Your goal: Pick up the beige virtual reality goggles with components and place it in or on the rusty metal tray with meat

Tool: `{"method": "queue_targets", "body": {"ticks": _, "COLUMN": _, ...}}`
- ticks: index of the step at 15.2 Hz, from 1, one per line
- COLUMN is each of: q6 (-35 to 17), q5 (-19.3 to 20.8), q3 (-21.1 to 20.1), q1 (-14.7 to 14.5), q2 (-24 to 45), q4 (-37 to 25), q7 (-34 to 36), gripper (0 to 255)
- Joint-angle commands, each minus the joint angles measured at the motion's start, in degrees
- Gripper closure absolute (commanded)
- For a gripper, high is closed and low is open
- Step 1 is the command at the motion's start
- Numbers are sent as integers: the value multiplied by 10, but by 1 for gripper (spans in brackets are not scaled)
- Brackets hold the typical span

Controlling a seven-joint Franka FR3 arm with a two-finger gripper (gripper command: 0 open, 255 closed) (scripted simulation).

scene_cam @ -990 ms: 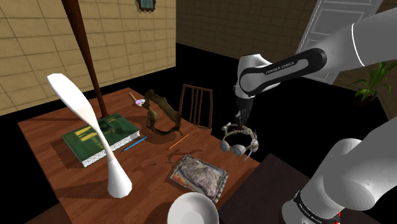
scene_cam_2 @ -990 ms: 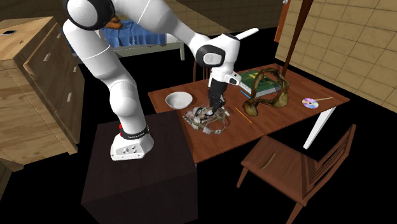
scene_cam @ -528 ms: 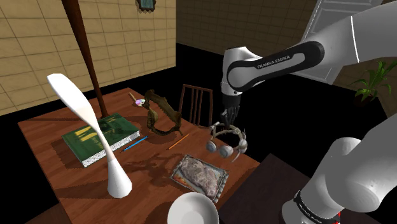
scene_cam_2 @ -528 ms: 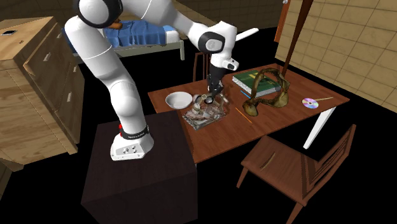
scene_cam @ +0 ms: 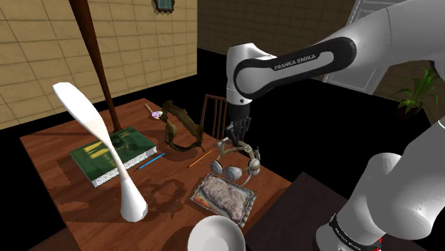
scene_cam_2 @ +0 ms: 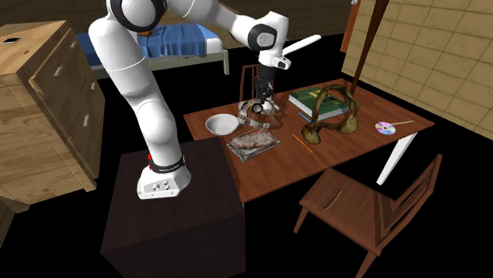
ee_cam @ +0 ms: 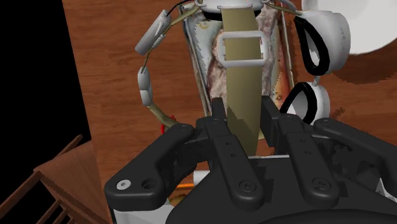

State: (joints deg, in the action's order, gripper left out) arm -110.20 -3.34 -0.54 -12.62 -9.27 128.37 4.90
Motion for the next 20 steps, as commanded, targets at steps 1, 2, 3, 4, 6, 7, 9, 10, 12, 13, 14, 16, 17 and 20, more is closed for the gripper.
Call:
{"method": "queue_targets", "body": {"ticks": 1, "q6": 16, "q5": -6, "q3": -14, "q1": -11, "q2": 13, "q4": -30, "q7": 24, "gripper": 255}}
{"method": "queue_targets", "body": {"ticks": 2, "q6": 26, "q5": -9, "q3": -25, "q1": -20, "q2": 28, "q4": -57, "q7": 44, "gripper": 255}}
{"method": "queue_targets", "body": {"ticks": 3, "q6": 19, "q5": -10, "q3": -25, "q1": -20, "q2": 31, "q4": -52, "q7": 43, "gripper": 255}}
{"method": "queue_targets", "body": {"ticks": 4, "q6": 11, "q5": -10, "q3": -25, "q1": -20, "q2": 33, "q4": -47, "q7": 43, "gripper": 255}}
{"method": "queue_targets", "body": {"ticks": 6, "q6": -4, "q5": -10, "q3": -25, "q1": -21, "q2": 38, "q4": -37, "q7": 42, "gripper": 255}}
{"method": "queue_targets", "body": {"ticks": 7, "q6": -12, "q5": -10, "q3": -26, "q1": -21, "q2": 41, "q4": -32, "q7": 42, "gripper": 255}}
{"method": "queue_targets", "body": {"ticks": 9, "q6": -27, "q5": -10, "q3": -26, "q1": -21, "q2": 47, "q4": -22, "q7": 41, "gripper": 255}}
{"method": "queue_targets", "body": {"ticks": 10, "q6": -35, "q5": -10, "q3": -26, "q1": -21, "q2": 50, "q4": -18, "q7": 41, "gripper": 255}}
{"method": "queue_targets", "body": {"ticks": 12, "q6": -50, "q5": -10, "q3": -26, "q1": -21, "q2": 57, "q4": -9, "q7": 40, "gripper": 255}}
{"method": "queue_targets", "body": {"ticks": 13, "q6": -58, "q5": -11, "q3": -26, "q1": -21, "q2": 61, "q4": -5, "q7": 39, "gripper": 255}}
{"method": "queue_targets", "body": {"ticks": 14, "q6": -66, "q5": -11, "q3": -26, "q1": -21, "q2": 64, "q4": -1, "q7": 39, "gripper": 255}}
{"method": "queue_targets", "body": {"ticks": 16, "q6": -81, "q5": -11, "q3": -26, "q1": -21, "q2": 72, "q4": 7, "q7": 38, "gripper": 255}}
{"method": "queue_targets", "body": {"ticks": 17, "q6": -89, "q5": -11, "q3": -26, "q1": -21, "q2": 76, "q4": 10, "q7": 38, "gripper": 255}}
{"method": "queue_targets", "body": {"ticks": 20, "q6": -112, "q5": -11, "q3": -27, "q1": -22, "q2": 89, "q4": 20, "q7": 37, "gripper": 255}}
